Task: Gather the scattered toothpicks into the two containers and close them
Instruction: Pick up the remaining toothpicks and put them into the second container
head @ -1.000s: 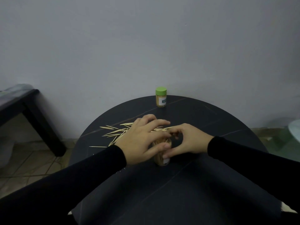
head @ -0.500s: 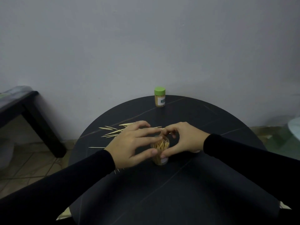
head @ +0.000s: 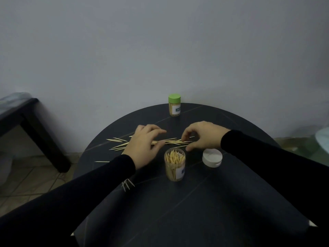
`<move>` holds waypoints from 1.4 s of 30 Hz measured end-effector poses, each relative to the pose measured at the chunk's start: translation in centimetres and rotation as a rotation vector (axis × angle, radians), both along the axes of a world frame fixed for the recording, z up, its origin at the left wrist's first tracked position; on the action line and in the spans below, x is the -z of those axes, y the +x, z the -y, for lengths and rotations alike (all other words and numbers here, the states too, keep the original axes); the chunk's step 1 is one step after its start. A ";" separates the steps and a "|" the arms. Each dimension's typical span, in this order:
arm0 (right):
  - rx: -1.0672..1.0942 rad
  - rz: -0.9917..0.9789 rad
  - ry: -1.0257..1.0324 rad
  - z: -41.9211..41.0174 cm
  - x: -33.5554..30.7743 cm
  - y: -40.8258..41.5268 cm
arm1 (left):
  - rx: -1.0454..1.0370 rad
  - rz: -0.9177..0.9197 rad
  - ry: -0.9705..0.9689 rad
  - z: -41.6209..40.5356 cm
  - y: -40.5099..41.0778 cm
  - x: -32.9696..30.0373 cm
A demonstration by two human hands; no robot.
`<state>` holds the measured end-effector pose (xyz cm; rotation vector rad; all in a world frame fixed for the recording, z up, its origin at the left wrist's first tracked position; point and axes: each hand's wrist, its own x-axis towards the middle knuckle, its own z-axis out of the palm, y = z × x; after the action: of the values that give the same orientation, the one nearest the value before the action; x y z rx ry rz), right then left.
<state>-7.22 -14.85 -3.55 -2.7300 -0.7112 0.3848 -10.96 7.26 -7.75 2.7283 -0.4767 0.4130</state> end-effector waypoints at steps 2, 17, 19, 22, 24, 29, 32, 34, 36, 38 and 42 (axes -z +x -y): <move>0.041 0.167 -0.119 -0.7 0.9 0.5 | -0.047 -0.108 0.166 0.0 1.0 0.9; -0.007 0.384 -0.338 -2.8 3.5 1.2 | -0.057 0.001 0.260 0.9 2.1 0.9; -0.009 0.370 -0.385 -3.0 3.4 1.2 | -0.070 -0.004 0.228 1.0 2.1 0.9; -0.016 0.400 -0.379 -2.9 3.0 1.2 | -0.097 -0.013 0.151 1.0 2.0 0.6; 0.015 0.404 -0.306 -2.5 2.5 1.1 | -0.120 -0.010 0.091 0.9 2.0 0.4; 0.128 0.387 -0.069 -1.2 1.7 0.0 | -0.140 -0.019 -0.040 0.8 1.5 -0.2; 0.212 0.344 0.140 -0.8 1.4 -0.7 | -0.123 -0.054 -0.163 1.0 0.9 -0.6; 0.249 0.303 0.301 -0.8 1.3 -1.1 | -0.103 -0.069 -0.277 1.2 0.4 -1.0; 0.260 0.232 0.517 -1.0 1.1 -1.7 | -0.082 -0.112 -0.457 1.4 -0.2 -1.7; 0.261 0.156 0.749 -1.4 0.6 -2.5 | -0.043 -0.178 -0.659 1.6 -1.0 -2.5; 0.240 0.058 0.982 -2.3 -0.1 -4.1 | 0.091 -0.258 -0.863 1.7 -2.3 -3.6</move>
<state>-11.29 -12.60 -3.47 -1.8503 -0.4061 -0.0995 -13.24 5.57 -4.12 1.8776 -0.2604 0.1712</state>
